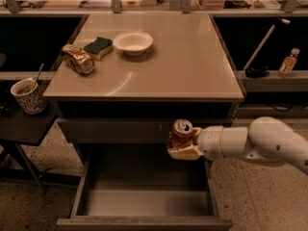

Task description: Place coke can into middle drawer

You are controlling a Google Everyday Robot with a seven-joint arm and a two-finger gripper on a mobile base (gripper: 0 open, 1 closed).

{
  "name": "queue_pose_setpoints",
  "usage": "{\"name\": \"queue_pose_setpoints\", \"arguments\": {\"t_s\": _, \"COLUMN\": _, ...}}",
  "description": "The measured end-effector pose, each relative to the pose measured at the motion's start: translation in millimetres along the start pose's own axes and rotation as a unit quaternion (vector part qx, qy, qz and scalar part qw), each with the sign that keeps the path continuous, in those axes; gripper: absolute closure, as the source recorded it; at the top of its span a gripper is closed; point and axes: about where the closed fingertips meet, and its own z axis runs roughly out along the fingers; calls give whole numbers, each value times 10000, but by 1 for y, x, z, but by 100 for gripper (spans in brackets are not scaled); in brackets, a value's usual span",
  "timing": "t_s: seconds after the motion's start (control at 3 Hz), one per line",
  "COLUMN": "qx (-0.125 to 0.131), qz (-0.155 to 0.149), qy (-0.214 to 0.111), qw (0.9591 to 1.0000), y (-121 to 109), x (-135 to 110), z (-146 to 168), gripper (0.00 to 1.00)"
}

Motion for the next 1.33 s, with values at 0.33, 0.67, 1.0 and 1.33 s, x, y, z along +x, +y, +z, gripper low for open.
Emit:
{"name": "queue_pose_setpoints", "arguments": {"t_s": 0.33, "qx": -421, "qz": 344, "qy": 12, "qw": 9985, "y": 39, "x": 46, "z": 43, "gripper": 100}}
{"name": "queue_pose_setpoints", "arguments": {"t_s": 0.67, "qx": -629, "qz": 595, "qy": 56, "qw": 9962, "y": 49, "x": 91, "z": 88, "gripper": 100}}
{"name": "queue_pose_setpoints", "arguments": {"t_s": 1.0, "qx": -467, "qz": 678, "qy": 240, "qw": 9963, "y": 35, "x": 134, "z": 129, "gripper": 100}}
{"name": "queue_pose_setpoints", "arguments": {"t_s": 1.33, "qx": -397, "qz": 696, "qy": 245, "qw": 9965, "y": 32, "x": 138, "z": 135, "gripper": 100}}
